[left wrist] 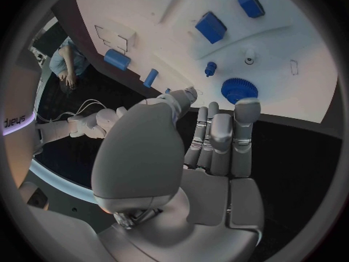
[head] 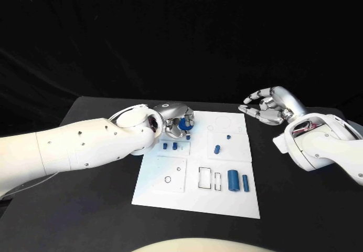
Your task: Assemble the parts on the task board
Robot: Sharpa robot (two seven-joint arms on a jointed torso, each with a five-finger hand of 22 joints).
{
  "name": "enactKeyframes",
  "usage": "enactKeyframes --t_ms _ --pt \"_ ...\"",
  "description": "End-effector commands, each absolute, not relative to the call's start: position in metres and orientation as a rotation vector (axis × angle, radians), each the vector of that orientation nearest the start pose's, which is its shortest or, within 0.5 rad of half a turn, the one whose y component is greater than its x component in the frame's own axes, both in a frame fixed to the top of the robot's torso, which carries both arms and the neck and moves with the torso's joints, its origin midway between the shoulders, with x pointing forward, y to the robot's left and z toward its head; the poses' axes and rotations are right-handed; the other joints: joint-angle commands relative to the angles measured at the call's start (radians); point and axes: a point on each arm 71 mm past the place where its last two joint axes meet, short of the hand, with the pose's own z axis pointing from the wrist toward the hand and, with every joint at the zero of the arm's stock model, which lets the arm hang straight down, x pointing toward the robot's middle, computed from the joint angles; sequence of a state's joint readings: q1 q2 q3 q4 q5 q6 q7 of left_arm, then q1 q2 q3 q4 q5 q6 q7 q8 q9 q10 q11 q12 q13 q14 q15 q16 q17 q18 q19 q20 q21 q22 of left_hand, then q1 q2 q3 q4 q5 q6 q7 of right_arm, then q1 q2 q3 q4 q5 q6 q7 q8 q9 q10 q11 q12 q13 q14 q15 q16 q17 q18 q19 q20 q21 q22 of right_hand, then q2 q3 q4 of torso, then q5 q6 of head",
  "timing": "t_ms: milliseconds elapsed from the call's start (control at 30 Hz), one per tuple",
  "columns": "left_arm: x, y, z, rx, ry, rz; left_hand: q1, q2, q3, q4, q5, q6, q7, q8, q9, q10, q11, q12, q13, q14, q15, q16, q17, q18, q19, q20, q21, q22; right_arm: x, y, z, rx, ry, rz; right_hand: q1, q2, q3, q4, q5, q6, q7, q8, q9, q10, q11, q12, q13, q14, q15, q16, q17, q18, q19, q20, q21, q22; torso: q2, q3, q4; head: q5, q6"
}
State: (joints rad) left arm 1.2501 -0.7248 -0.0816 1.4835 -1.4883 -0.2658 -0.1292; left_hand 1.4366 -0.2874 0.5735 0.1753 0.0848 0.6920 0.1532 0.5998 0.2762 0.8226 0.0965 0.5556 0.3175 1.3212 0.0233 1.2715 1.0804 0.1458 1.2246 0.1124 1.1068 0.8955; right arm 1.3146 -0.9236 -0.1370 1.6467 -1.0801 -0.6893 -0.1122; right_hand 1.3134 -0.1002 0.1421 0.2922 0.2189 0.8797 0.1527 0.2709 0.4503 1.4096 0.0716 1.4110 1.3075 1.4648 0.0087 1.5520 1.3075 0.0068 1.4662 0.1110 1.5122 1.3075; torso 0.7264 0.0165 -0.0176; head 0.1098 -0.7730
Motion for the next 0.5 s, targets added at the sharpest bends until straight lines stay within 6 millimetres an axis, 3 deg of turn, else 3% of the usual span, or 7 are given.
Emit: enactKeyframes --t_ms 33,100,500 --pt "0.4916 0.1469 -0.1862 0.381 1.752 -0.562 -0.008 -0.004 -0.005 0.0 -0.004 0.008 0.0 -0.006 -0.004 0.009 0.0 -0.005 -0.006 0.007 -0.001 0.009 0.005 -0.01 0.011 -0.001 0.014 0.018 0.4739 -0.221 -0.143 0.279 1.434 0.769 -0.001 0.005 -0.002 -0.002 0.004 -0.007 0.0 0.005 0.001 -0.004 -0.001 -0.006 0.078 0.089 -0.009 -0.006 0.193 0.01 0.066 -0.005 -0.003 0.222 0.001 -0.0005 -0.0015 0.0 0.001" --pt "0.4918 0.1457 -0.1877 0.389 1.77 -0.548 -0.012 -0.003 -0.011 0.003 -0.005 0.031 -0.001 -0.011 -0.011 0.025 -0.001 -0.01 -0.022 0.032 -0.002 0.037 0.023 -0.022 0.045 -0.003 0.064 0.084 0.4738 -0.2208 -0.1431 0.279 1.434 0.77 -0.001 0.005 -0.002 -0.002 0.004 -0.007 0.0 0.005 0.001 -0.004 -0.001 -0.006 0.078 0.089 -0.009 -0.006 0.193 0.01 0.066 -0.005 -0.003 0.222 0.001 -0.001 -0.0015 0.0 0.002" --pt "0.4934 0.1383 -0.1926 0.413 1.824 -0.515 -0.013 0.001 -0.011 0.008 -0.004 0.048 0.003 -0.021 -0.02 0.039 0.002 -0.014 -0.038 0.039 0.0 0.048 0.02 -0.025 0.052 -0.002 0.08 0.101 0.4736 -0.2199 -0.1432 0.278 1.434 0.772 -0.001 0.005 -0.002 -0.002 0.004 -0.007 0.0 0.005 0.001 -0.004 -0.001 -0.006 0.078 0.089 -0.009 -0.006 0.193 0.01 0.066 -0.005 -0.003 0.222 0.0 0.0009 -0.0008 0.0 -0.001"
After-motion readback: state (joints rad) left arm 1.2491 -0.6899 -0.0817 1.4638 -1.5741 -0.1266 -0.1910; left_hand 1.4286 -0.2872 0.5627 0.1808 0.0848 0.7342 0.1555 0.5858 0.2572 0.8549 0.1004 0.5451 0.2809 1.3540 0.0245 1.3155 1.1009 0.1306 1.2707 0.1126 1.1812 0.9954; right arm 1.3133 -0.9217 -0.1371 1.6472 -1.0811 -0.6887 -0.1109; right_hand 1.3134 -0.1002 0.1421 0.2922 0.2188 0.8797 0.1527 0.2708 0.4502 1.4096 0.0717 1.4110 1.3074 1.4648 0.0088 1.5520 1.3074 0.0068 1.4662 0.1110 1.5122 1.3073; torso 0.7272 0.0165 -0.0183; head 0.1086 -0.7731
